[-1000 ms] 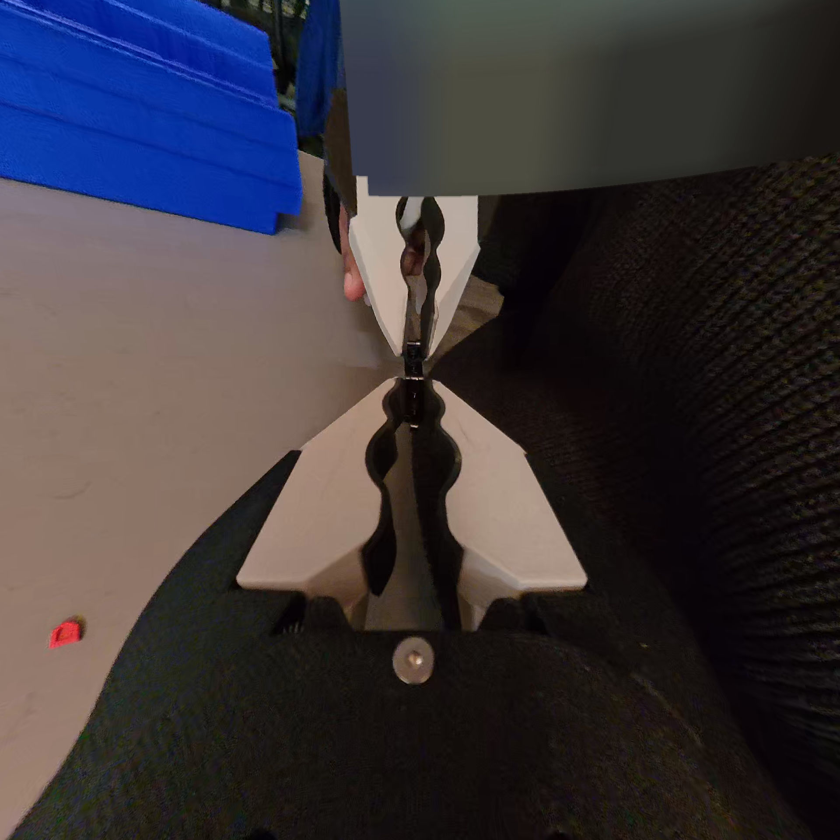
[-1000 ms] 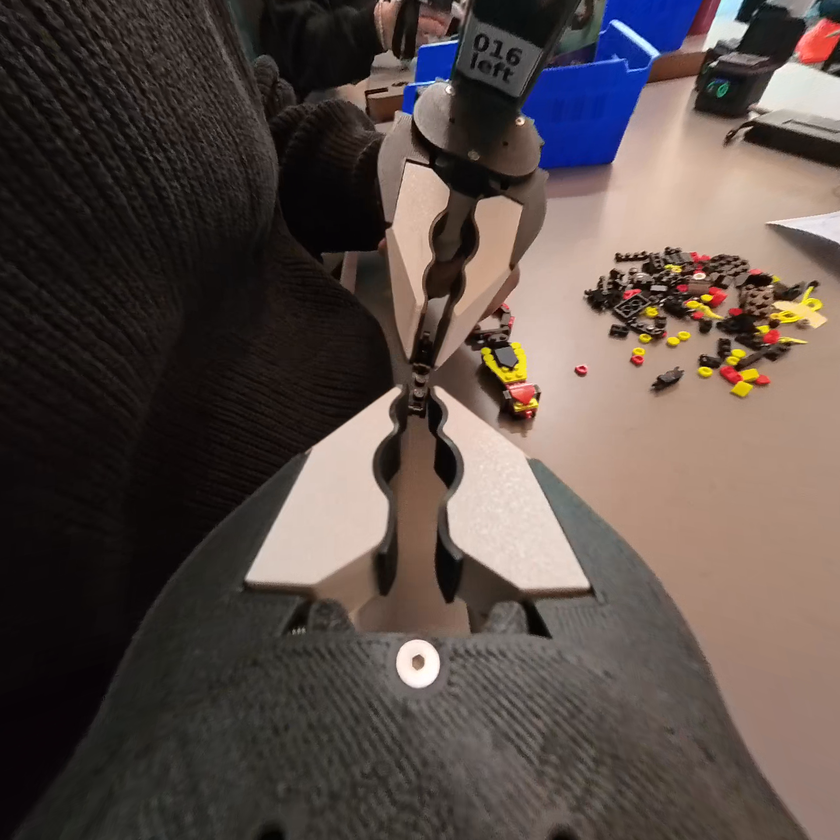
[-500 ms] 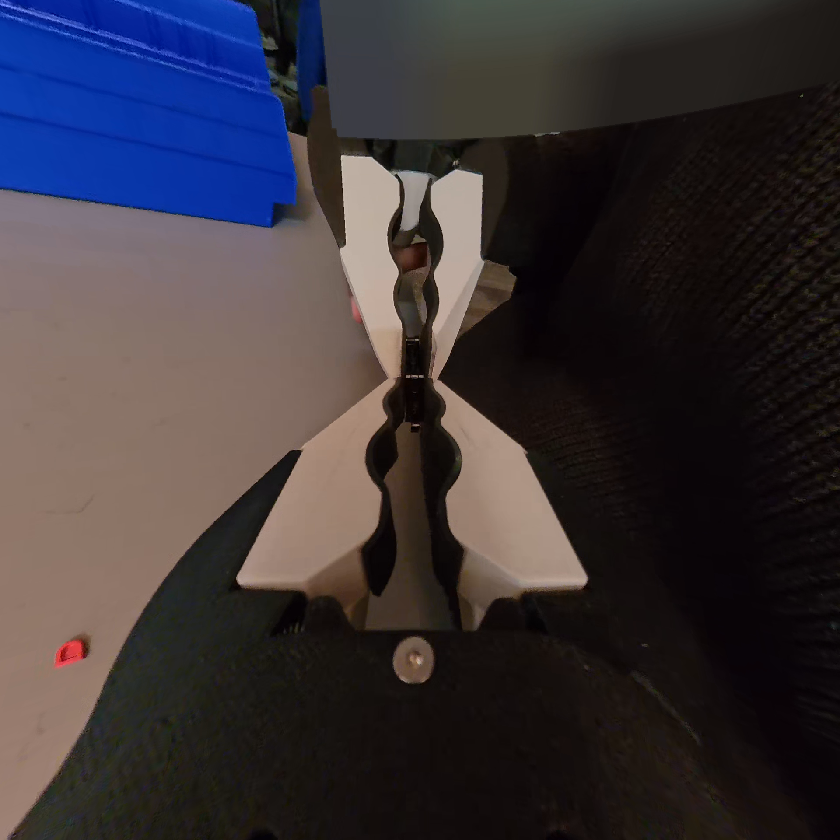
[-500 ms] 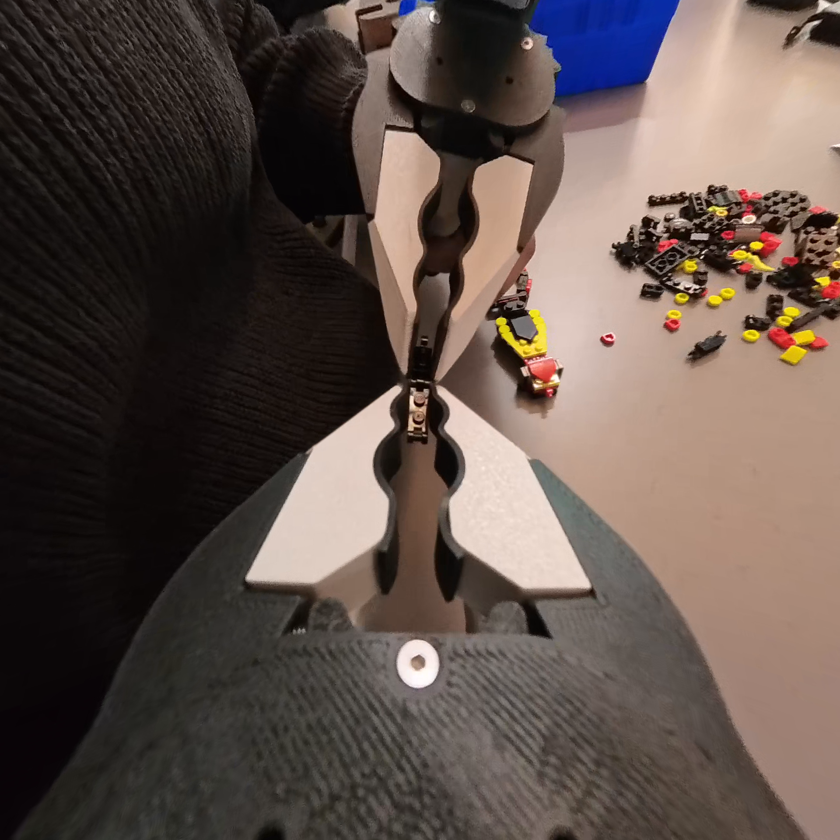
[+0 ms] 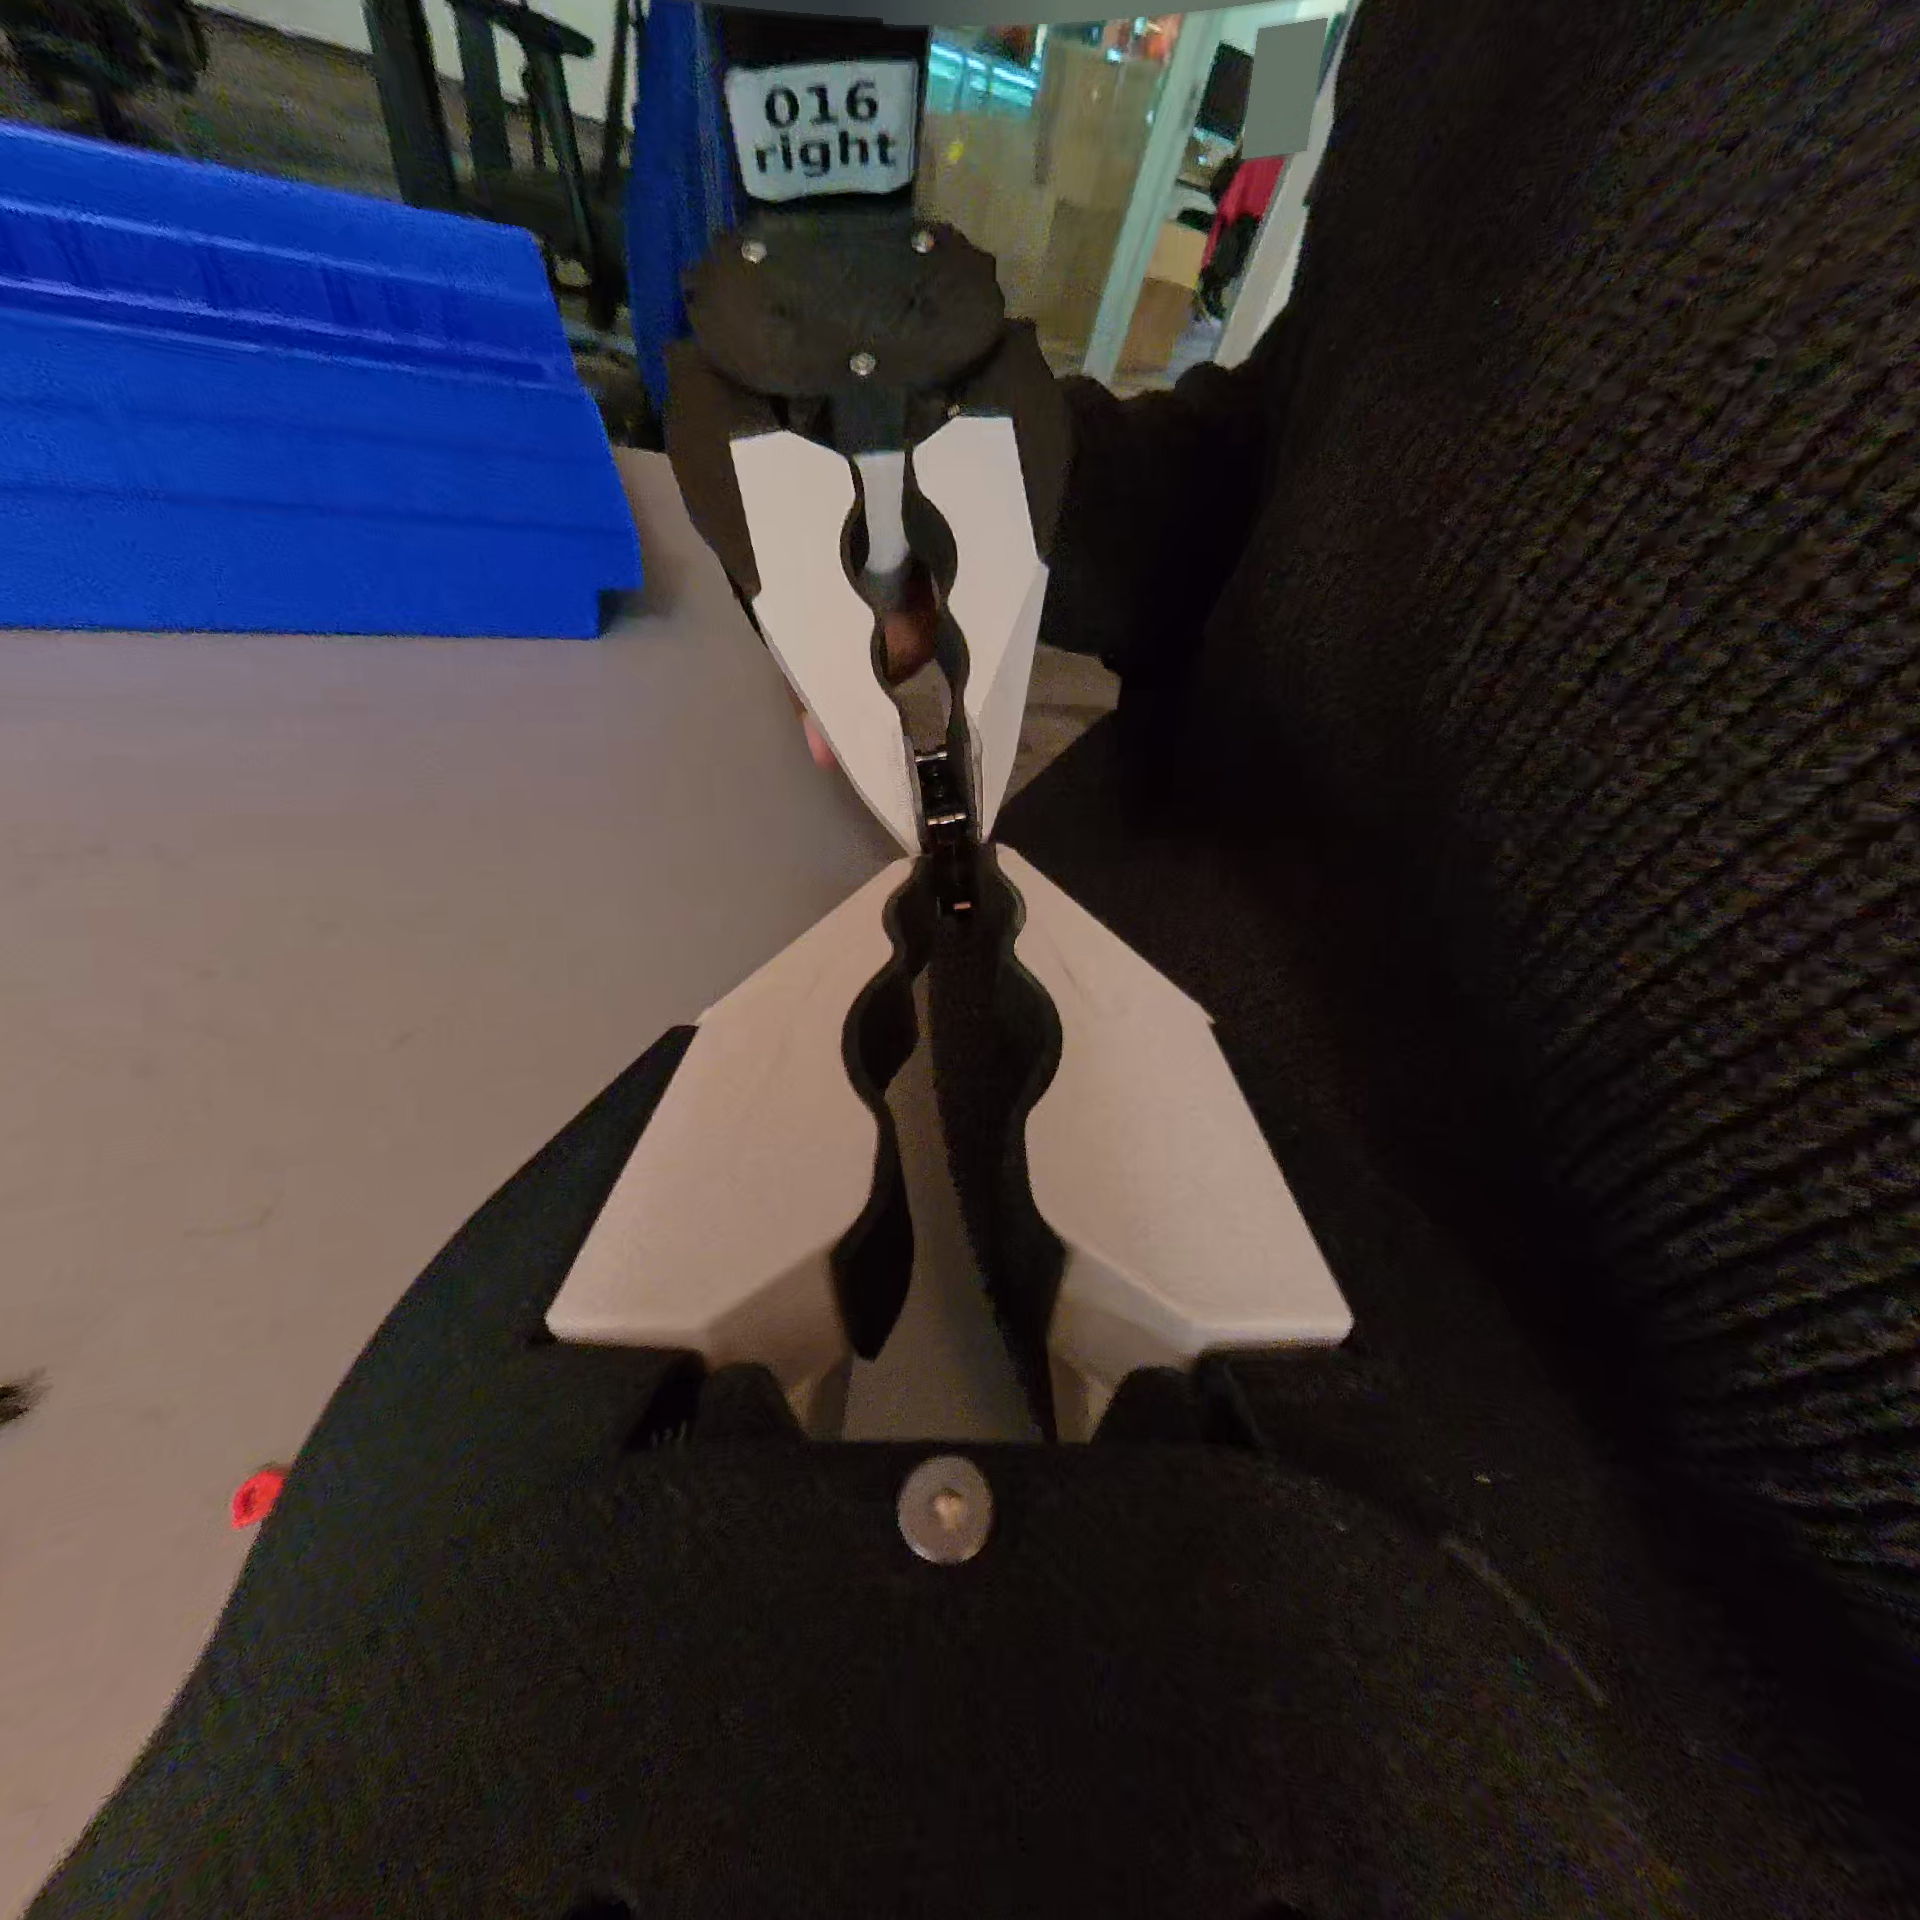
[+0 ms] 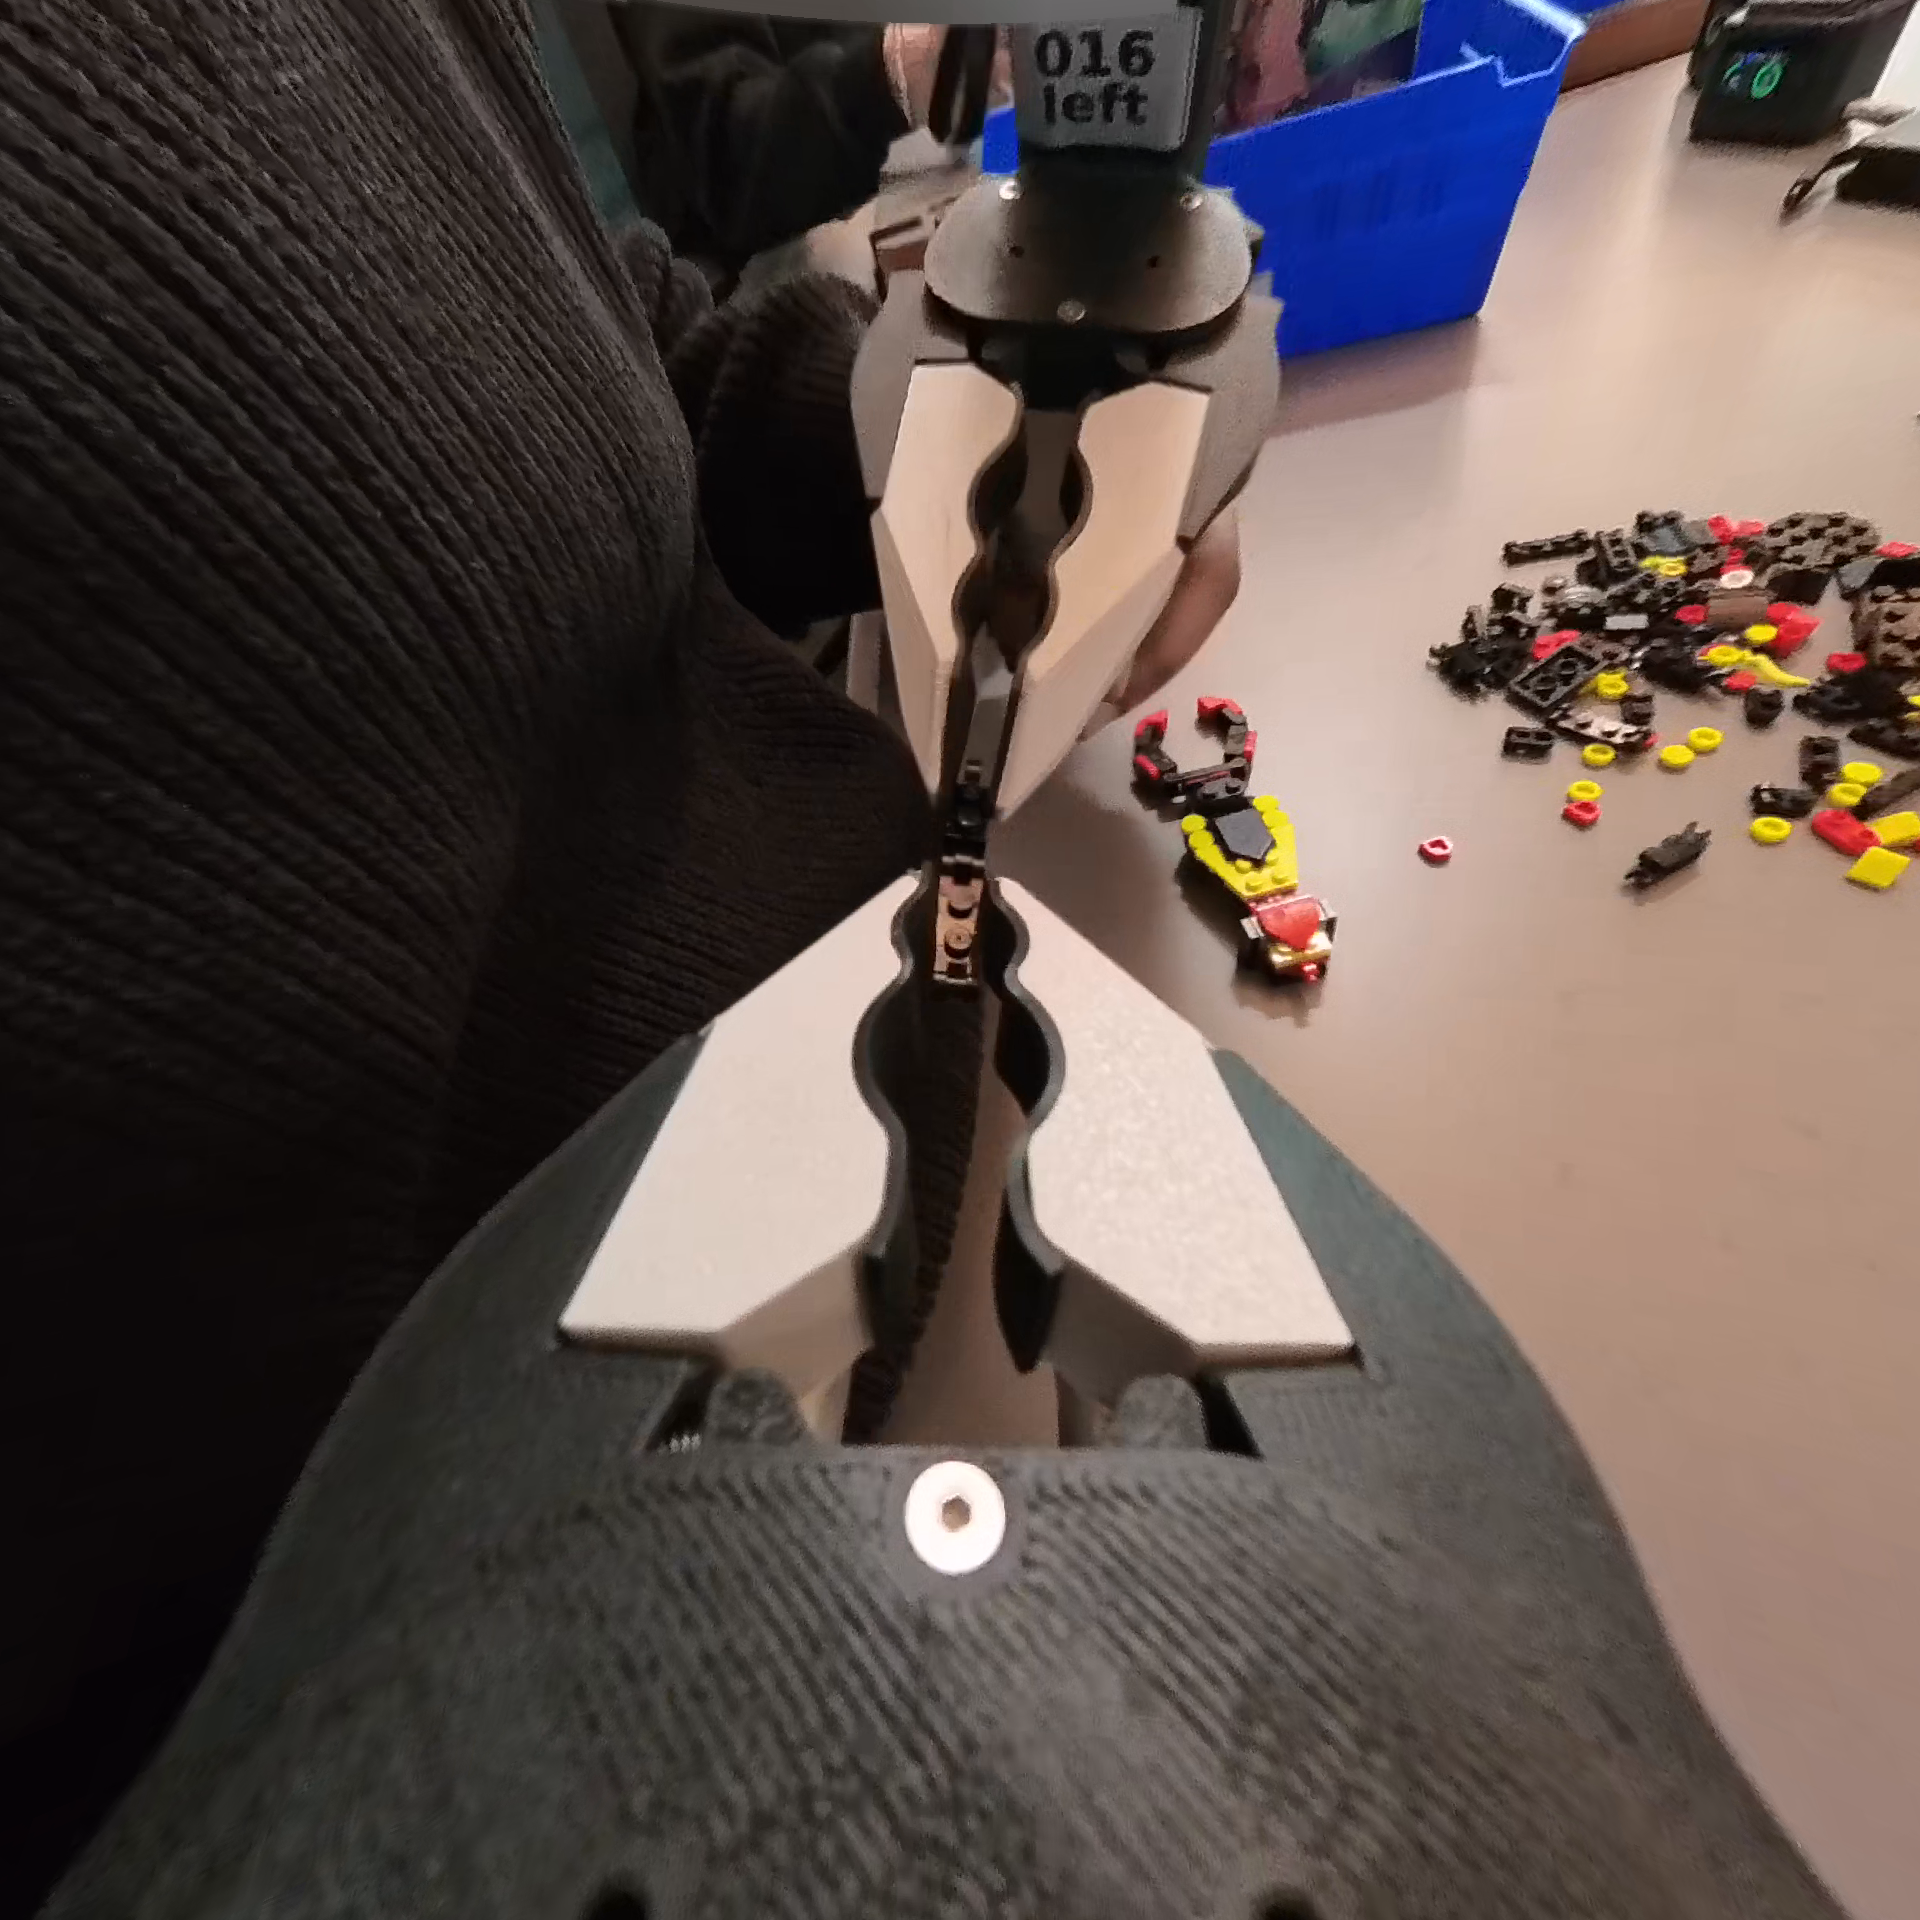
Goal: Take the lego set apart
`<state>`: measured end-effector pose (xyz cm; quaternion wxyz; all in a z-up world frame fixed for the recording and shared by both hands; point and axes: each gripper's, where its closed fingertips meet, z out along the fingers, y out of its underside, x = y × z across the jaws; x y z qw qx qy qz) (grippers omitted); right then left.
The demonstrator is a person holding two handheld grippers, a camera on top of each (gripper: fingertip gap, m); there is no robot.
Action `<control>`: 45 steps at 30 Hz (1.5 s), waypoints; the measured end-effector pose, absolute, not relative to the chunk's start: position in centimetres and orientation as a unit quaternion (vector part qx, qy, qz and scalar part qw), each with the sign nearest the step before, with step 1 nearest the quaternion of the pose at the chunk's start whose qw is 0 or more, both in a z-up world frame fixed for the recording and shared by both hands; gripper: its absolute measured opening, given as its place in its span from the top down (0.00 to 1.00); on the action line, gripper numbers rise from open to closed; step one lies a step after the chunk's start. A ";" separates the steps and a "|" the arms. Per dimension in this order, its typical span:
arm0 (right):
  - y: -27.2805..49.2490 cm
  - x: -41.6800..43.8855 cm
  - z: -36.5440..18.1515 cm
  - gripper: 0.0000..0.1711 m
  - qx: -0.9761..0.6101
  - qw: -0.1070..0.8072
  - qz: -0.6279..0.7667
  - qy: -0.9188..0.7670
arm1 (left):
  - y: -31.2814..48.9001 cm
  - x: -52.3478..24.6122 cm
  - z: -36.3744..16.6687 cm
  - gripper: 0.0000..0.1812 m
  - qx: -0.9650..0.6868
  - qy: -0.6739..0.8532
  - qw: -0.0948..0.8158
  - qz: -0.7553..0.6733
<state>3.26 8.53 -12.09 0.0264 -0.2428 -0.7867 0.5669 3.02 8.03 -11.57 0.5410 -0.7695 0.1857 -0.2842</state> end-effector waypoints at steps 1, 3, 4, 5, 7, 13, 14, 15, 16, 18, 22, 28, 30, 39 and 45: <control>9.0 3.2 -12.4 0.95 -0.244 0.030 0.559 -0.792 | 7.9 2.5 -11.4 0.99 -0.768 0.183 0.548 -0.277; 11.6 2.4 -12.7 0.96 -0.278 0.047 0.559 -0.780 | 7.4 -1.2 -10.2 1.00 -0.753 0.128 0.586 -0.271; 12.0 2.1 -11.8 0.96 -0.284 0.047 0.581 -0.761 | 7.2 -2.6 -10.2 1.00 -0.753 0.109 0.590 -0.269; 11.7 1.9 -11.5 0.96 -0.282 0.048 0.586 -0.758 | 7.5 -3.6 -10.5 1.00 -0.758 0.094 0.594 -0.251; 10.9 1.5 -12.7 0.96 -0.288 0.047 0.563 -0.773 | 8.3 -3.9 -10.9 1.00 -0.760 0.082 0.604 -0.224; 11.6 0.0 -13.4 0.96 -0.376 -0.003 0.570 -0.730 | 10.4 -0.6 -14.2 0.73 -0.816 0.166 0.548 -0.085; 11.6 -0.3 -13.7 0.96 -0.392 -0.006 0.563 -0.727 | 10.9 -0.3 -14.5 0.75 -0.819 0.177 0.543 -0.047; 11.4 -0.3 -14.0 0.96 -0.403 -0.011 0.557 -0.726 | 11.4 -0.3 -14.7 0.80 -0.821 0.180 0.542 -0.011; 11.1 -0.3 -14.3 0.96 -0.415 -0.021 0.548 -0.726 | 11.6 -0.2 -15.1 0.82 -0.822 0.190 0.536 0.015; 10.4 -0.4 -14.4 0.96 -0.431 -0.041 0.552 -0.713 | 11.9 -0.1 -15.7 0.88 -0.825 0.206 0.524 0.049; 9.7 -0.3 -14.5 0.96 -0.447 -0.067 0.552 -0.700 | 11.6 -0.4 -16.3 0.96 -0.825 0.232 0.510 0.074; 10.5 -0.8 -14.9 0.96 -0.474 -0.059 0.541 -0.692 | 11.9 -1.4 -16.3 0.96 -0.817 0.240 0.507 0.138; 10.4 -0.8 -15.1 0.96 -0.475 -0.060 0.538 -0.694 | 11.7 -1.2 -16.5 0.96 -0.821 0.239 0.504 0.123; 10.5 -0.8 -15.1 0.95 -0.486 -0.077 0.541 -0.682 | 11.8 -1.5 -16.5 0.95 -0.833 0.218 0.497 0.112; 11.1 -1.4 -14.2 0.95 -0.496 -0.089 0.573 -0.647 | 12.2 -1.9 -15.7 0.95 -0.851 0.139 0.506 0.029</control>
